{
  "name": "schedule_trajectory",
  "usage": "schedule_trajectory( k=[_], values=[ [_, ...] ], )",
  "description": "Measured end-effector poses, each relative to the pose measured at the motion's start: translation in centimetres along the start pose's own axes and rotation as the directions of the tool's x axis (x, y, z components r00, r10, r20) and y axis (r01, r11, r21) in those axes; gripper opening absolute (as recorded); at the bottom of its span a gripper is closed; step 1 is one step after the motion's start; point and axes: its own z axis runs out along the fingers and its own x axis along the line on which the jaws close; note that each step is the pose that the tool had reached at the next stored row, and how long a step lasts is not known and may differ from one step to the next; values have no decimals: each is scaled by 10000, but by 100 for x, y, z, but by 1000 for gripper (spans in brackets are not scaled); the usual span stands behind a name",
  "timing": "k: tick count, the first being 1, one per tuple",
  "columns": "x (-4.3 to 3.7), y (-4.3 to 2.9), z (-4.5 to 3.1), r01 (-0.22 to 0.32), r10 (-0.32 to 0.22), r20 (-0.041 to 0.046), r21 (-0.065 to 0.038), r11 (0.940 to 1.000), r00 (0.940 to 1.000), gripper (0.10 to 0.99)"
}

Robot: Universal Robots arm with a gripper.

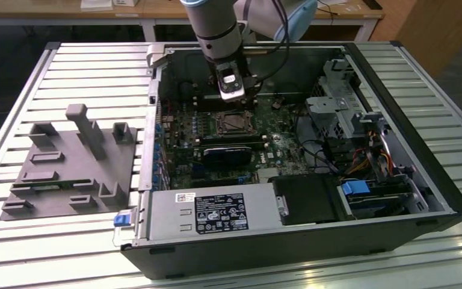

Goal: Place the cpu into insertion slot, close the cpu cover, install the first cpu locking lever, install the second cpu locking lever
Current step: 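Install the first cpu locking lever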

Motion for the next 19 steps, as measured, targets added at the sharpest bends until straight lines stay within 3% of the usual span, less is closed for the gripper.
schedule_trajectory(
  k=[10,19],
  values=[
    [5,-10,29,47,-48,86,124,9999,10000,102],
    [3,-8,19,42,-43,85,111,9999,10000,102]
  ],
)
